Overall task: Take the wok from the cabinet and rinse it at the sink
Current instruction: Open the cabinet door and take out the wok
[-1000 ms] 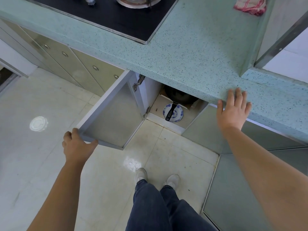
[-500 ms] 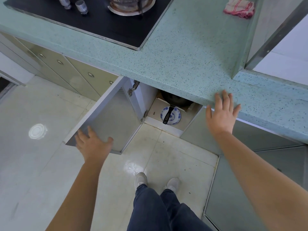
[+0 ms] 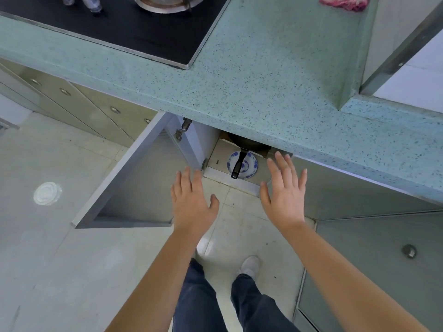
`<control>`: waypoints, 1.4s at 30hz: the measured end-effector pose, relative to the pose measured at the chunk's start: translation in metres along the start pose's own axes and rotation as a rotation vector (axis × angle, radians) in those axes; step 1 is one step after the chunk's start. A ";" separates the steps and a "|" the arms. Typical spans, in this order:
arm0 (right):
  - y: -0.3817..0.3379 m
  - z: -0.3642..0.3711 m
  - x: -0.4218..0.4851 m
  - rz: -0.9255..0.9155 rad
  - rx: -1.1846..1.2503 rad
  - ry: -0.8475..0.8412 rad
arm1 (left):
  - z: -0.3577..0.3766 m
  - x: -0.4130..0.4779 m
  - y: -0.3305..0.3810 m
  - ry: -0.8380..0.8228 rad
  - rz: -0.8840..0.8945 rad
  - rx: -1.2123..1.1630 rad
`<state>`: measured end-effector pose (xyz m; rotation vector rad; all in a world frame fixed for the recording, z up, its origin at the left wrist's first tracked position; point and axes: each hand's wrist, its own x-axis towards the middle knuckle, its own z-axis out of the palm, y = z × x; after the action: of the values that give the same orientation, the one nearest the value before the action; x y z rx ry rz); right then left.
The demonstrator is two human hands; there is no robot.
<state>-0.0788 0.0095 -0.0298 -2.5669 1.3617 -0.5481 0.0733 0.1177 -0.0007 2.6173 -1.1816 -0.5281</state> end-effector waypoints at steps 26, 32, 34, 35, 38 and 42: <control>0.086 0.370 0.041 0.184 -0.001 -0.130 | 0.305 0.228 -0.072 0.017 0.196 -0.211; 0.134 0.453 0.091 0.161 0.037 -0.035 | 0.371 0.301 -0.079 0.090 0.220 -0.215; 0.146 0.470 0.108 0.175 0.055 0.013 | 0.385 0.328 -0.078 0.126 0.218 -0.219; 0.150 0.477 0.115 0.188 0.063 0.034 | 0.390 0.340 -0.076 0.144 0.219 -0.236; 0.164 0.498 0.126 0.221 0.100 0.053 | 0.407 0.360 -0.068 0.164 0.276 -0.273; 0.173 0.511 0.123 0.353 0.256 -0.006 | 0.429 0.362 -0.060 0.043 0.156 -0.466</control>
<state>0.0587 -0.1946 -0.5250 -2.0663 1.5803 -0.6034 0.1603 -0.1395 -0.4962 2.1157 -1.0826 -0.6251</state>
